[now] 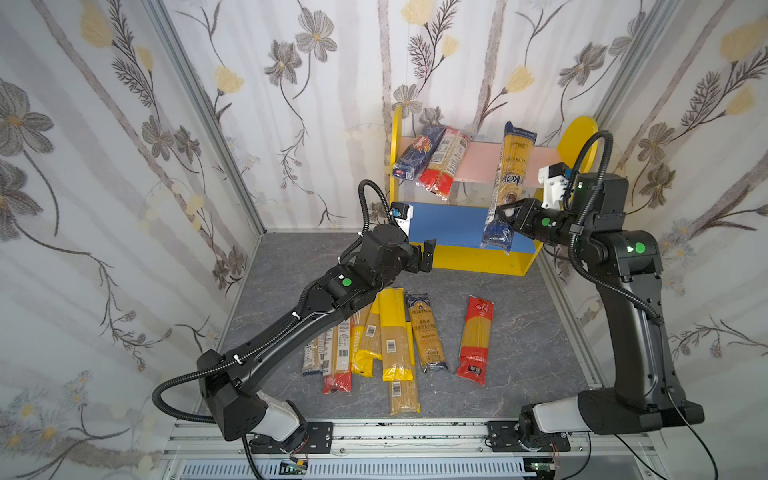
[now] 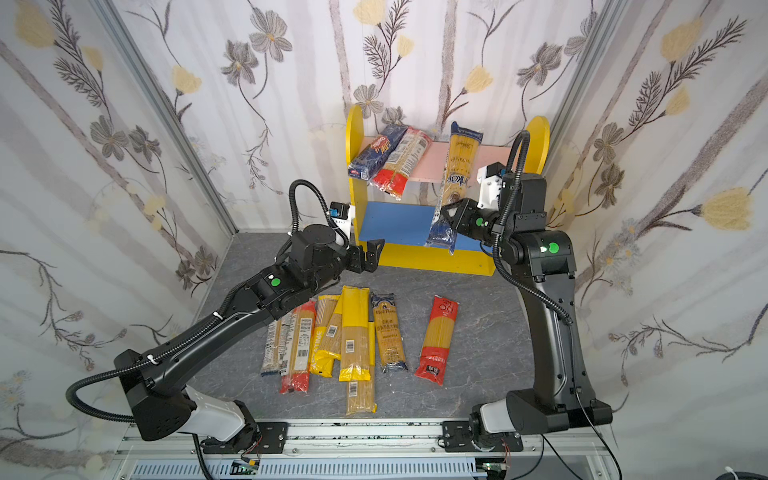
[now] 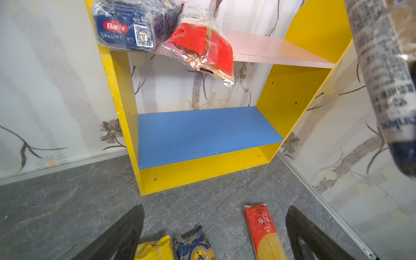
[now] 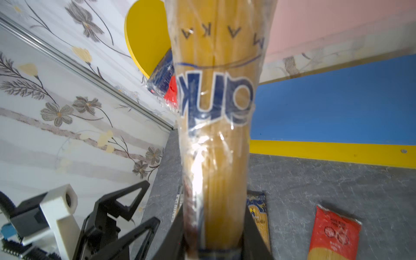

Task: Place and organize the pasta boxes and bags onto the shelf
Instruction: 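Lift the Ankara bag upright and carry it above the pink shelf, then lower the Ankara bag onto the pink shelf beside the red bag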

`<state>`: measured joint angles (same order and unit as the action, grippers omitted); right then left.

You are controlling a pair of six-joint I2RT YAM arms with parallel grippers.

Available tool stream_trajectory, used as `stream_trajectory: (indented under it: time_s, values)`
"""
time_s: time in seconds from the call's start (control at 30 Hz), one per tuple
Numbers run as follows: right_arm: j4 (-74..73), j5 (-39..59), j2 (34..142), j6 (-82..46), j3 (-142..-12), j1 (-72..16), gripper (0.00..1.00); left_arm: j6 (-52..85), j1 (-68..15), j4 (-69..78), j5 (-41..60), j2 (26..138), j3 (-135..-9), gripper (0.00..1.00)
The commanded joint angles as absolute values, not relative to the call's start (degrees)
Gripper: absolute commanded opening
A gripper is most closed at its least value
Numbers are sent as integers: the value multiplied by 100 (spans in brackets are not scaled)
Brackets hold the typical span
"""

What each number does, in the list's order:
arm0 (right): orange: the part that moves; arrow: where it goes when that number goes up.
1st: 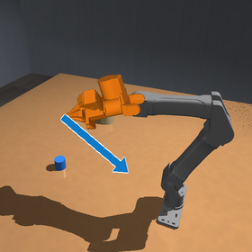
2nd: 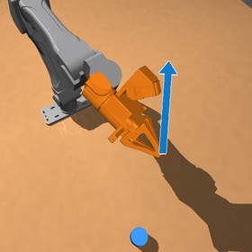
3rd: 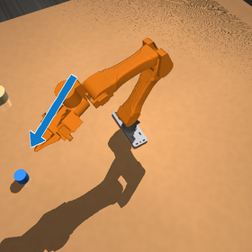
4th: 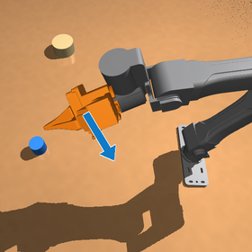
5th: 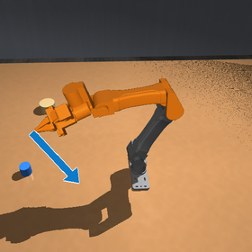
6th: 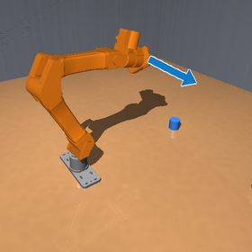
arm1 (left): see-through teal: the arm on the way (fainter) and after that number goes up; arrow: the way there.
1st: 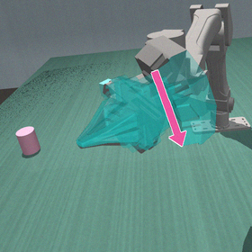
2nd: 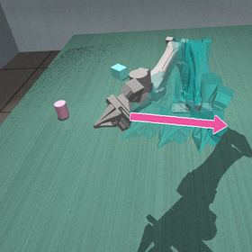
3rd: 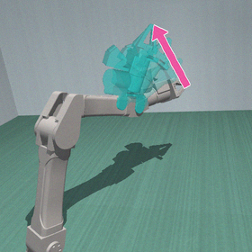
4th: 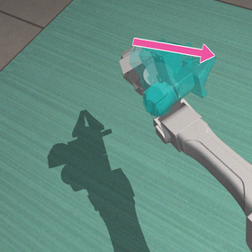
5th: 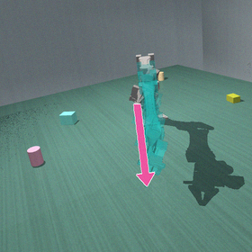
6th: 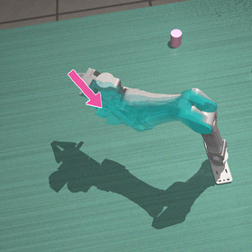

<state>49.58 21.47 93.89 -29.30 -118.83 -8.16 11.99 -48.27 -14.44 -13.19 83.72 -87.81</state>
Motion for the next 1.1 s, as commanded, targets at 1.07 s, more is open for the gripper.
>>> stream_trajectory:
  time_s: [1.07]
  values:
    - [2204,2628,12486,-3999,-14164,-571,48,359,-4632,-1389,-1656,8630,-9491,100]
